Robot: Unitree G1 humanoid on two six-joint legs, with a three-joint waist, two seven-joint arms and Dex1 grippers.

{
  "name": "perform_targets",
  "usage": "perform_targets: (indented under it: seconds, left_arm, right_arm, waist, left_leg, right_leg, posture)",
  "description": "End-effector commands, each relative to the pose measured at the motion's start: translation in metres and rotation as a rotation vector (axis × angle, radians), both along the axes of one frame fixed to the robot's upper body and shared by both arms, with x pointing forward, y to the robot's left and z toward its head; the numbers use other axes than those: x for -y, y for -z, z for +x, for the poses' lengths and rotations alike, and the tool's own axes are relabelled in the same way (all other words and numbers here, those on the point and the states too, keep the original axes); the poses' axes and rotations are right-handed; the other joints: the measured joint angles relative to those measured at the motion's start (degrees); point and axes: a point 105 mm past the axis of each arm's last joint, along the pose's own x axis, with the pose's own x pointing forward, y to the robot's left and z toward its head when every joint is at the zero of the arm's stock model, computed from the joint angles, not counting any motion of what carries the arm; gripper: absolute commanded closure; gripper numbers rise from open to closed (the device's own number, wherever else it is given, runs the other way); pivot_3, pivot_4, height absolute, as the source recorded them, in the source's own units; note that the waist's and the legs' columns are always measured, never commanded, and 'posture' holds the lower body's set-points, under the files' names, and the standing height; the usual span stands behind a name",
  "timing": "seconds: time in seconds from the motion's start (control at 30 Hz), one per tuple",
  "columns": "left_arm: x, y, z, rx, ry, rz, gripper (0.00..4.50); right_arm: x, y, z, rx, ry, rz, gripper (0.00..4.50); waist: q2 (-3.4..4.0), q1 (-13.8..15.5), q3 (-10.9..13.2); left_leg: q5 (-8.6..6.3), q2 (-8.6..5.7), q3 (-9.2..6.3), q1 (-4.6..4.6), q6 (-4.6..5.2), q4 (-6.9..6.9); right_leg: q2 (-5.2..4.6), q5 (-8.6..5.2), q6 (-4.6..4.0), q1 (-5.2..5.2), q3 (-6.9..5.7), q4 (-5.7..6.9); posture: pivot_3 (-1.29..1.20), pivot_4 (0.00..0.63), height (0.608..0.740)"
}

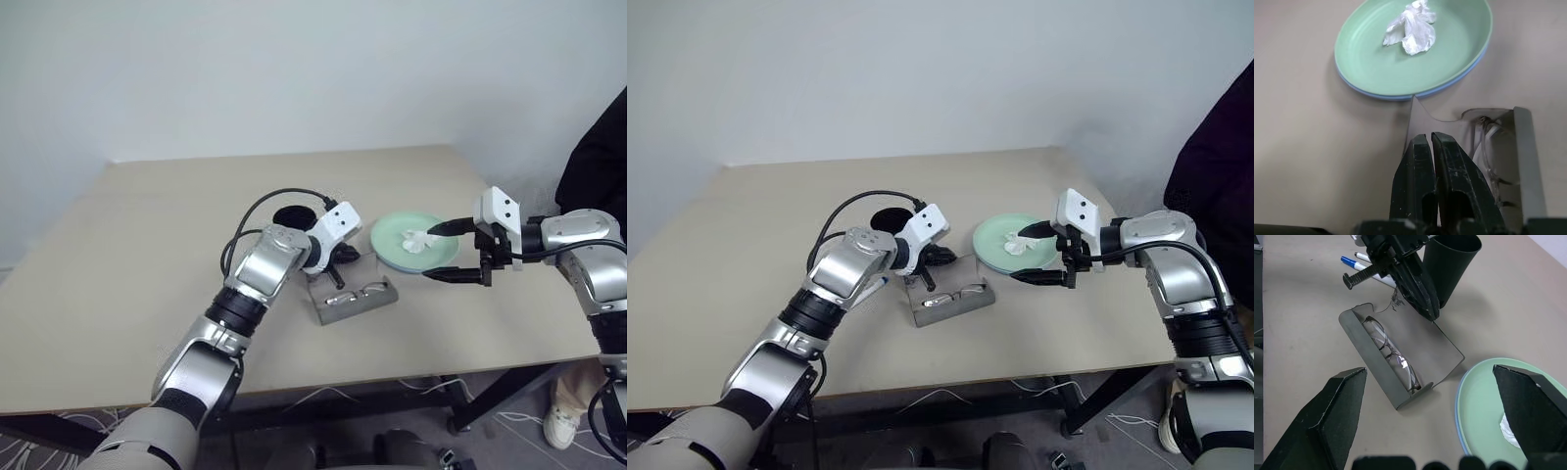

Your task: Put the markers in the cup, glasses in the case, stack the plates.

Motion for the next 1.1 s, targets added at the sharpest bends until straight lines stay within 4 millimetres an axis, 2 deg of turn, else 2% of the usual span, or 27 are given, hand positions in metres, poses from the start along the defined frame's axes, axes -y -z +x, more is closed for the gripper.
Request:
perform_targets:
  seconds: [0.03,0.17,0.3,0.47,0.83,1.1]
  left_arm:
    - [-0.005,-0.026,0.021,0.178,-0.034,0.099,4.45]
    - [-0.01,-0.026,0.036,0.258,-0.075,0.163,4.45]
    - [-0.008,-0.012,0.037,0.249,-0.066,0.2,4.45]
    - [-0.005,0.004,0.03,0.206,-0.03,0.23,4.45]
    - [-0.001,0.019,0.008,0.132,0.073,0.262,4.45]
    - [0.001,0.014,-0.011,0.098,0.142,0.241,4.45]
  right_arm:
    - [-0.004,-0.013,0.0,0.051,-0.019,0.016,0.0]
    - [-0.003,-0.013,0.0,0.052,-0.017,0.014,0.0]
    - [-0.004,-0.013,-0.002,0.052,-0.016,0.018,0.0]
    - [-0.004,-0.012,-0.003,0.053,-0.014,0.022,0.0]
    - [-0.006,-0.012,-0.002,0.055,-0.017,0.024,0.0]
    - [-0.006,-0.012,-0.002,0.052,-0.019,0.022,0.0]
  waist:
    - [0.0,0.05,0.0]
    - [0.0,0.02,0.0]
    - [0.0,0.06,0.0]
    - [0.0,0.08,0.0]
    - [0.0,0.06,0.0]
    - [0.01,-0.01,-0.01]
  left_leg:
    - [0.0,0.0,0.0,0.0,0.0,0.02]
    - [0.0,0.0,0.0,0.01,0.0,0.0]
    - [0.0,-0.01,0.0,0.0,0.0,-0.09]
    - [-0.01,-0.04,0.0,-0.05,0.0,-0.13]
    - [0.0,-0.01,0.01,-0.02,0.0,-0.08]
    - [0.0,-0.01,0.01,0.0,0.0,-0.1]
  right_leg:
    - [0.0,0.0,0.0,0.01,0.0,0.0]
    - [0.0,0.0,0.01,0.02,0.01,-0.01]
    - [0.0,0.01,0.01,-0.03,0.01,-0.01]
    - [-0.01,0.01,0.01,-0.05,0.04,-0.03]
    - [0.0,0.0,0.01,-0.04,0.02,-0.01]
    - [-0.01,0.0,0.01,-0.03,0.03,-0.01]
  posture:
    - [0.0,0.0,0.727]
    - [0.0,0.0,0.727]
    - [0.0,0.0,0.727]
    - [0.0,0.0,0.727]
    - [0.0,0.0,0.727]
    - [0.0,0.0,0.727]
